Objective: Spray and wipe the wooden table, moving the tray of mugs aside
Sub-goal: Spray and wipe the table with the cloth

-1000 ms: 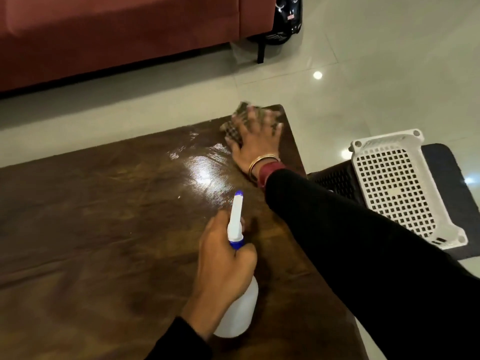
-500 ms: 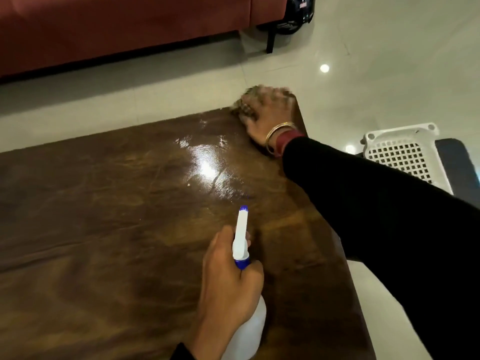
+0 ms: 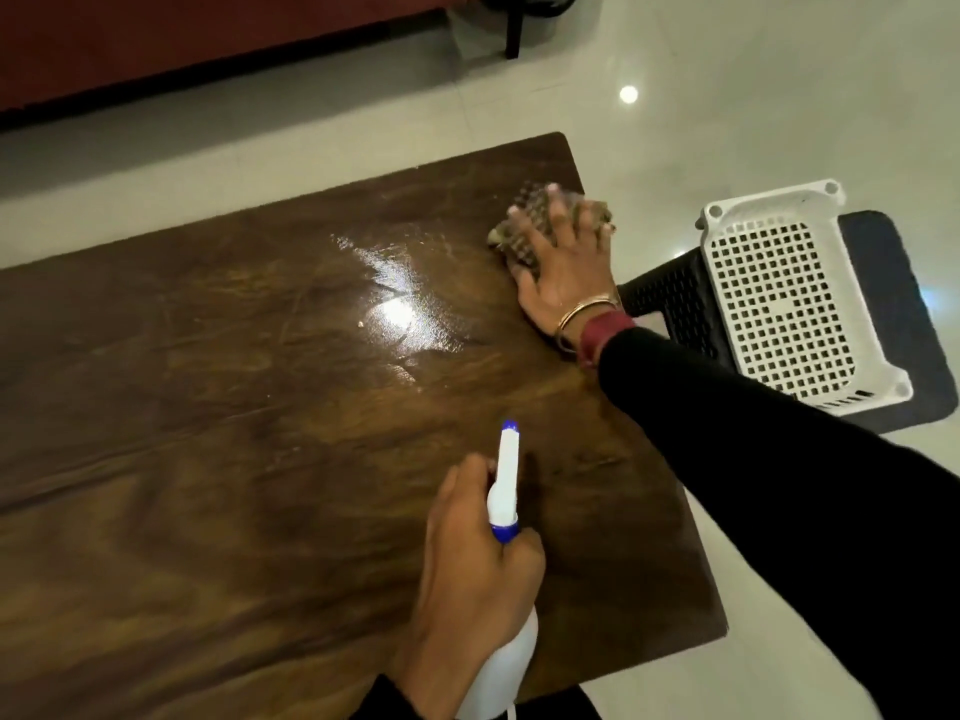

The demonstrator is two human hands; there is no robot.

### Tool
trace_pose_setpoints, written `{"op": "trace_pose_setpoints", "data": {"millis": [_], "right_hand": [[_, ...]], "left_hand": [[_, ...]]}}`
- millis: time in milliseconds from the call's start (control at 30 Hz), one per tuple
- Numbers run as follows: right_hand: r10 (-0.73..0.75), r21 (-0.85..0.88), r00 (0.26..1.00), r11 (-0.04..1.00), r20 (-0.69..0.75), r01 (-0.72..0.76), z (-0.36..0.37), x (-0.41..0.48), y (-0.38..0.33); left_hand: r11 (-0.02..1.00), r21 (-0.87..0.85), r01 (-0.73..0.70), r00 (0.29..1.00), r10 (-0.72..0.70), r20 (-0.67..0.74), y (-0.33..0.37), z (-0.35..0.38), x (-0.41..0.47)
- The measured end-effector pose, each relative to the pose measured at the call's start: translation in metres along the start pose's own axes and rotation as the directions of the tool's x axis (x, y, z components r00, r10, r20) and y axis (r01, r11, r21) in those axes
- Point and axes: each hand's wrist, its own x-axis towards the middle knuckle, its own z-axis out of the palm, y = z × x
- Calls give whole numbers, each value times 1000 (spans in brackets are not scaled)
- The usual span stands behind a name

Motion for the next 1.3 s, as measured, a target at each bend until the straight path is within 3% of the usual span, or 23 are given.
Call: {"op": "trace_pose_setpoints", "data": {"millis": [100,167,300,467,567,667,800,900,1000,1100,1200,1300], "right_hand": [[-252,-26,967,967,16,253,21,-74,-20],[-339,-10,939,940,63,340,28,-147,-8],[-192,-3,978,981,84,193,20,-210,53],[165,73,986,984,-39,-162,19,-132,29],[35,65,999,997,-30,-33,35,-155,-12],[-156,84,988,984,4,156,51,-261,-24],[-22,57,999,998,48,20,47,-327,21],[82,93,997,992,-7,-81,32,-261,52],[165,93,985,983,-54,-159,32,-193,37],[56,75,997,996,-53,-52,40,-208,9],[-137,80,990,987,-6,137,51,-305,4],[-58,85,998,995,29,55,53,-379,37]], "left_hand": [[1000,6,-3,1000,3,-3,2,4,-6],[1000,-3,22,1000,-22,7,0,4,-11],[995,52,82,990,-87,109,-15,1,-20],[995,65,-75,996,71,58,-20,6,-45],[996,45,-83,995,81,53,-25,7,-51],[993,27,-113,993,111,45,-23,4,-59],[987,53,-149,988,146,59,-30,2,-69],[990,48,-129,991,127,44,-40,10,-83],[993,23,-117,993,116,12,-45,23,-101],[996,9,-93,995,93,26,-46,36,-110],[998,25,-65,997,63,46,-43,46,-120],[1000,25,-18,998,16,59,-38,54,-129]]}}
